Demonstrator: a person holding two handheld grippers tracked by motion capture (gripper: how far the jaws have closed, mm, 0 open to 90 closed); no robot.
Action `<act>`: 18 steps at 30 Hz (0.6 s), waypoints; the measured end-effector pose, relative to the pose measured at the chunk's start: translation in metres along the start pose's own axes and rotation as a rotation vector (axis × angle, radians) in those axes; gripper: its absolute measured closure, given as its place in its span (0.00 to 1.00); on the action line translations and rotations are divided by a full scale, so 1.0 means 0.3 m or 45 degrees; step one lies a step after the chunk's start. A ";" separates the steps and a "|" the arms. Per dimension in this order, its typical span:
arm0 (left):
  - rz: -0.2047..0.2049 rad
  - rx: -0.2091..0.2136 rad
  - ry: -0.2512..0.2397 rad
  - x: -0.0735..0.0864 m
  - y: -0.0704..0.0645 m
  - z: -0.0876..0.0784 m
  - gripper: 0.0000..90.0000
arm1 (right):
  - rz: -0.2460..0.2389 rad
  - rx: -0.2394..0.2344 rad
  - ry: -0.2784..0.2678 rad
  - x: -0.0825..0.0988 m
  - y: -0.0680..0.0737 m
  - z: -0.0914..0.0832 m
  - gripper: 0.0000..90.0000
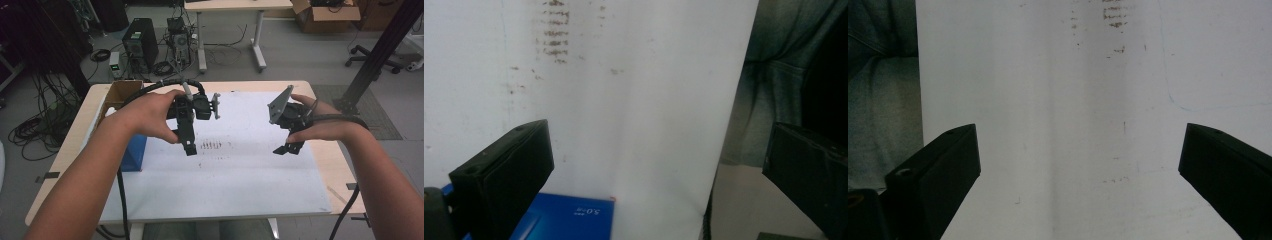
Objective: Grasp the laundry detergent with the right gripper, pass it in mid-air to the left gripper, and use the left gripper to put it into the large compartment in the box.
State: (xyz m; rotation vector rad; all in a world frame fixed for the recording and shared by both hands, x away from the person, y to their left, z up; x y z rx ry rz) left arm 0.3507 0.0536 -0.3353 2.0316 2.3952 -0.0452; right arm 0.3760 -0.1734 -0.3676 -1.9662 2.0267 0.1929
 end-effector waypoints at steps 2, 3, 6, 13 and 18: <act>0.002 0.003 0.006 0.001 -0.002 0.003 0.00 | 0.000 -0.004 0.001 0.001 0.001 0.004 0.04; 0.001 0.003 0.008 0.000 -0.002 0.003 0.00 | 0.002 -0.005 0.002 0.002 0.001 0.005 0.04; 0.007 0.001 0.015 0.000 0.001 0.003 0.00 | 0.002 -0.005 0.000 0.003 -0.001 0.004 0.04; -0.007 -0.003 0.029 0.001 0.006 0.001 0.00 | 0.002 -0.008 -0.001 0.004 -0.001 0.005 0.04; -0.006 0.002 0.025 0.000 0.008 -0.002 0.00 | -0.001 -0.007 -0.005 0.002 -0.002 0.004 0.04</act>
Point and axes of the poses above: each handheld gripper's, and its own axes: z roughly forward along the jaws, x roughly out of its underside, y roughly to its left, the point moved 10 cm from there along z, roughly forward along the jaws, and after that the axes turned 1 degree about y, right-handed, at the moved point
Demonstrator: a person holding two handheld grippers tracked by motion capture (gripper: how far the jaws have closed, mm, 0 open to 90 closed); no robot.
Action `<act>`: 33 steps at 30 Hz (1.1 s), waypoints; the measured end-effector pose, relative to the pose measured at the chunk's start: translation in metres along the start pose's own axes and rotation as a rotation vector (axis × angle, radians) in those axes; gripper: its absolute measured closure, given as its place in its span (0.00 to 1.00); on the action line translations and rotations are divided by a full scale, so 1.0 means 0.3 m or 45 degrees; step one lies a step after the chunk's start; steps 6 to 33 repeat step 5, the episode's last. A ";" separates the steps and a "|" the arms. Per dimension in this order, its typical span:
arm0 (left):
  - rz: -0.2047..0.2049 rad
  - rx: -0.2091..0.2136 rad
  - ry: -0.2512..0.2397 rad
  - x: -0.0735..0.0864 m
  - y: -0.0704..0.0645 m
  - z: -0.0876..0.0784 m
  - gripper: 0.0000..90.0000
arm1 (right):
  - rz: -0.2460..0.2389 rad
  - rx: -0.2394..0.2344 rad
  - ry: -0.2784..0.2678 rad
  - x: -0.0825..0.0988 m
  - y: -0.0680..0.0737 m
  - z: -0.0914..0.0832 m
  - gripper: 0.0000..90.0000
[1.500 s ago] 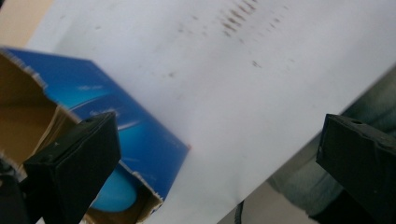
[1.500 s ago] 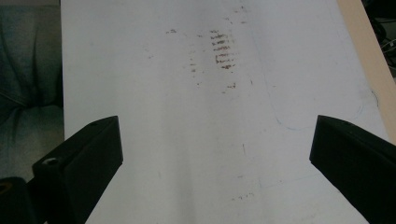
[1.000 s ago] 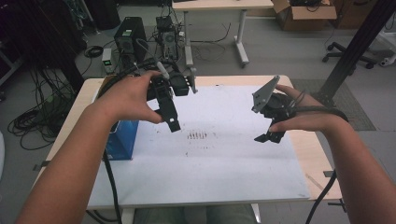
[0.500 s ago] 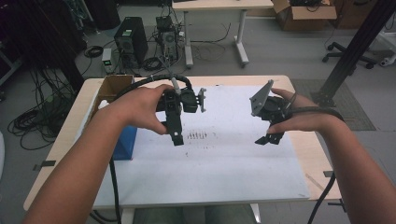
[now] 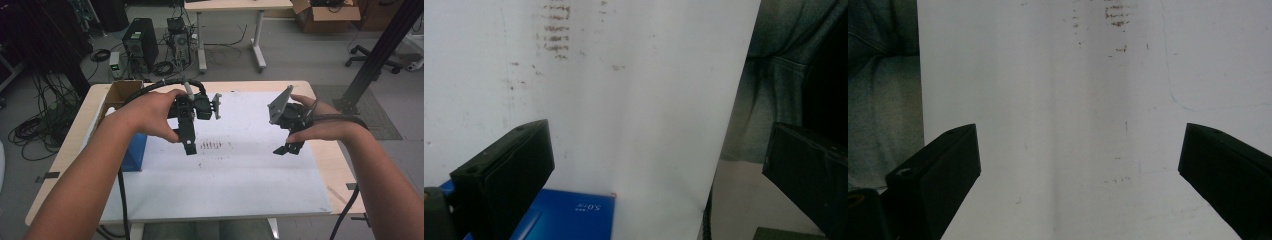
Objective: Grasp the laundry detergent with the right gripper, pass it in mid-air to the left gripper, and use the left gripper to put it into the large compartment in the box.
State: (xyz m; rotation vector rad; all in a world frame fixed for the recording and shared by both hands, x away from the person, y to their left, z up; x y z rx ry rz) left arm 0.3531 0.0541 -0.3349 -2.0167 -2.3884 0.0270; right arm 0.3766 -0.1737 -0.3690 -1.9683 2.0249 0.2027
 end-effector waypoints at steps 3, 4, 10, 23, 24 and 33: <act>-0.003 -0.005 0.007 0.002 0.002 0.003 0.00 | 0.001 0.003 -0.001 0.000 -0.002 -0.001 0.04; -0.002 -0.005 0.011 0.002 0.003 0.002 0.00 | 0.002 0.004 -0.003 0.000 -0.003 -0.002 0.04; -0.004 -0.005 0.008 0.002 0.003 0.002 0.00 | 0.003 0.007 -0.004 -0.001 -0.003 -0.004 0.04; -0.004 -0.005 0.008 0.002 0.003 0.002 0.00 | 0.003 0.007 -0.004 -0.001 -0.003 -0.004 0.04; -0.004 -0.005 0.008 0.002 0.003 0.002 0.00 | 0.003 0.007 -0.004 -0.001 -0.003 -0.004 0.04; -0.004 -0.005 0.008 0.002 0.003 0.002 0.00 | 0.003 0.007 -0.004 -0.001 -0.003 -0.004 0.04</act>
Point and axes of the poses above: each handheld gripper's, and its own axes: z roughly forward along the jaws, x roughly out of its underside, y roughly to its left, the point moved 10 cm from there along z, roughly forward along the jaws, and after that the axes turned 1 degree about y, right-handed, at the moved point
